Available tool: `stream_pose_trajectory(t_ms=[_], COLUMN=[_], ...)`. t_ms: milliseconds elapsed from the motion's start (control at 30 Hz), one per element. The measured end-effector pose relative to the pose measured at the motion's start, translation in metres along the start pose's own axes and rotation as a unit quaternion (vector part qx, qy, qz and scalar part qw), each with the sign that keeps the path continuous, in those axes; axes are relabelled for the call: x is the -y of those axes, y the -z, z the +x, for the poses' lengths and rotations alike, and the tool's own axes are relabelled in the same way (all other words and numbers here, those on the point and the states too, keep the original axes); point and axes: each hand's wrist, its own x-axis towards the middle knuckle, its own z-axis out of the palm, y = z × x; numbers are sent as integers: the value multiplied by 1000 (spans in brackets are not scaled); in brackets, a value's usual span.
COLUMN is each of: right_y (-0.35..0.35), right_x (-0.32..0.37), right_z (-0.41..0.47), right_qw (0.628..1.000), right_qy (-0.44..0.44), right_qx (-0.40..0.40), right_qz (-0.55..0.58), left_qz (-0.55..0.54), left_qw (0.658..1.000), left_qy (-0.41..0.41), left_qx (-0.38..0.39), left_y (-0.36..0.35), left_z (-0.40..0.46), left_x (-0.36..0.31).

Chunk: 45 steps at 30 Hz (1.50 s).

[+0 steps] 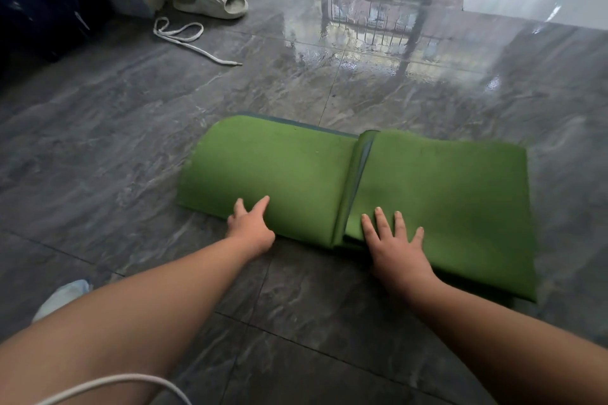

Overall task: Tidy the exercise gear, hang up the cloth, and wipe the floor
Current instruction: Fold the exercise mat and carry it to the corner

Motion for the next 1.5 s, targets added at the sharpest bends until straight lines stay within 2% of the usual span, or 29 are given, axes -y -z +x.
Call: stream_pose_trajectory(t_ms=[67,133,300,367,533,667,800,1000,1167,1267,1367,1433,1500], right_y=[7,21,60,73,110,127,143,152,131,129,137,142,143], right_x=[-4,-11,-40,-55,-92,-125,-154,-158,-162,-175,-180,-178,-176], right_z=[-3,-8,-19,-24,-47,-68,-91,-115,-122,-128,-135,-141,-146], right_qw=[1000,998,970,945,874,807,756,688,676,713,751,756,743], right_qy=[-2,-7,3,23,48,31,14,53,60,78,47,3,-27], right_qx=[-8,-28,-150,-214,-348,-409,-472,-502,-418,-354,-320,-338,-362], right_qz=[21,62,189,246,335,425,454,522,604,600,575,561,563], left_qz=[108,169,173,141,40,-78,-175,-256,-222,-183,-107,-19,54], left_qw=[991,976,963,962,952,915,870,818,822,812,813,790,738], left_qy=[-80,-136,-194,-212,-286,-374,-433,-509,-519,-544,-543,-550,-584], left_qx=[15,22,-67,-97,-105,-132,-156,-77,-75,-105,-182,-272,-332], left_y=[-4,-8,3,12,18,24,23,-15,-36,-31,-14,1,17], left_z=[-6,-11,-20,-22,-37,-62,-119,-167,-167,-163,-161,-161,-162], left_x=[-6,-11,-30,-43,-93,-150,-212,-261,-253,-248,-255,-261,-267])
